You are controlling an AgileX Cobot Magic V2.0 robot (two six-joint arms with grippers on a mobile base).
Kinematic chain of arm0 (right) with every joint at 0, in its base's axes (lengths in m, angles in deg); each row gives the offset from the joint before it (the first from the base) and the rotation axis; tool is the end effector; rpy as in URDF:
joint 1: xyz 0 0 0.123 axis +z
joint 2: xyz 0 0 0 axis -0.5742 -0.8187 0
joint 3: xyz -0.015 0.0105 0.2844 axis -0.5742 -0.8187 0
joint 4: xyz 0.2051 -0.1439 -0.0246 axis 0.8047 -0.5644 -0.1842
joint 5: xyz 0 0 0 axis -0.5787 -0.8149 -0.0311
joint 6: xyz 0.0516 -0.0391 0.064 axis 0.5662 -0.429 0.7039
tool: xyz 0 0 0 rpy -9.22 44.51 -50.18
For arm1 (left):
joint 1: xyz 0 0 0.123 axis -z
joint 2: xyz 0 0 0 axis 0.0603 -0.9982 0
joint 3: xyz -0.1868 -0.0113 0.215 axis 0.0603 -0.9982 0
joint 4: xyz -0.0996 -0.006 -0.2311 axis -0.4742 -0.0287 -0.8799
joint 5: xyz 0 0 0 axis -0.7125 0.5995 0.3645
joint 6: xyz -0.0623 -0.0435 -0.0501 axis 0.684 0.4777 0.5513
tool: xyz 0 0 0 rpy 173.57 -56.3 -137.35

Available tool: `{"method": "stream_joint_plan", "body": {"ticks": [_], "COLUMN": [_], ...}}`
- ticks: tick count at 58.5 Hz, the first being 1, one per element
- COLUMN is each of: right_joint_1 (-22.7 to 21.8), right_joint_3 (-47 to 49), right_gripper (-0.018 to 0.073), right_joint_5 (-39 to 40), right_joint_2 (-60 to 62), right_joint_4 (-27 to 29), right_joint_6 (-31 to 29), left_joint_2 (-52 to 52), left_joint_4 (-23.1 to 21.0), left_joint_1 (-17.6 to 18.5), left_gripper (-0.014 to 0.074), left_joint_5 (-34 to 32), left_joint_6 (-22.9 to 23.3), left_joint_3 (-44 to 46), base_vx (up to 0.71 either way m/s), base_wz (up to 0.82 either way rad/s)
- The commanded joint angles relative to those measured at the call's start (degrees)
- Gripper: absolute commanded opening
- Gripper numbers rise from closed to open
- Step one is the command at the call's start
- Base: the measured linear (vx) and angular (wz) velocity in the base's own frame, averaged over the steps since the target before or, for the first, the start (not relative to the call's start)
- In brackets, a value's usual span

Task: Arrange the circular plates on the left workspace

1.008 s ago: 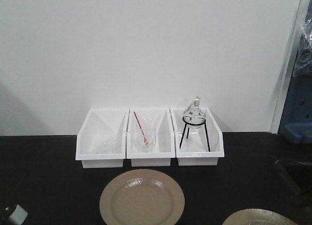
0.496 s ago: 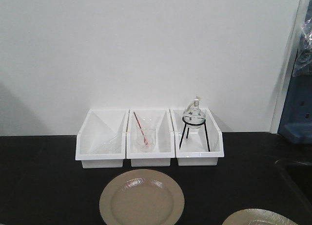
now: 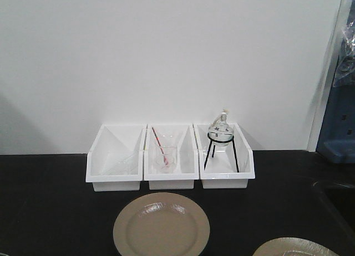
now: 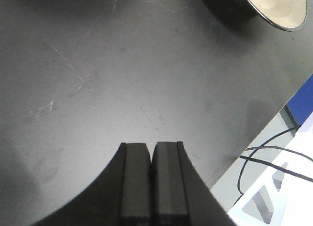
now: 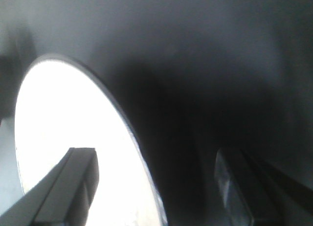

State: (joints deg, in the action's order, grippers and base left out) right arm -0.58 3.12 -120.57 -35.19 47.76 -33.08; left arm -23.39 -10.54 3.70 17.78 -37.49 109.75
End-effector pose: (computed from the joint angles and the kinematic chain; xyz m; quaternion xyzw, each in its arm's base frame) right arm 0.3129 -0.1468 0.1468 0.1601 0.9127 0.3572 0.1175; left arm 0.1659 -0.0636 0.2209 0.1765 0.8918 -0.3402 0.2406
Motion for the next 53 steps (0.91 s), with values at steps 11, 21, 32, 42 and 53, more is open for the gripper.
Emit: {"method": "stream_joint_plan", "body": {"ticks": [11,21,32,42,53], "right_joint_1": [3.76,3.97,3.97,3.97,4.03], "right_joint_3": [1.31,1.23,1.23,1.23,1.56], "right_gripper": [0.0543,0.0445,0.0046,-0.001,-0.0005], "right_joint_5": [-3.62,-3.69,-4.09,-6.55,-8.78], "right_joint_2": [0.65,-0.17,-0.17,0.04,2.56], "right_joint_4": [3.34,3.39,3.76,8.89,21.62], "right_joint_6": [-2.34,-2.34,-2.52,-2.29,-1.93], "left_joint_2": [1.0,1.0,1.0,1.0,1.0], "left_joint_4": [-3.18,-3.18,-3.18,-3.18,-3.18], "left_joint_1": [0.23,0.23,0.23,0.23,0.23], "left_gripper": [0.0,0.0,0.0,0.0,0.0], "left_joint_5": [2.03,2.78,2.87,2.81,2.63], "left_joint_6": [-0.19,-0.19,-0.19,-0.19,-0.19], "left_joint_3": [1.15,1.15,1.15,1.15,1.15], "base_vx": [0.0,0.0,0.0,0.0,0.0], "base_wz": [0.0,0.0,0.0,0.0,0.0]}}
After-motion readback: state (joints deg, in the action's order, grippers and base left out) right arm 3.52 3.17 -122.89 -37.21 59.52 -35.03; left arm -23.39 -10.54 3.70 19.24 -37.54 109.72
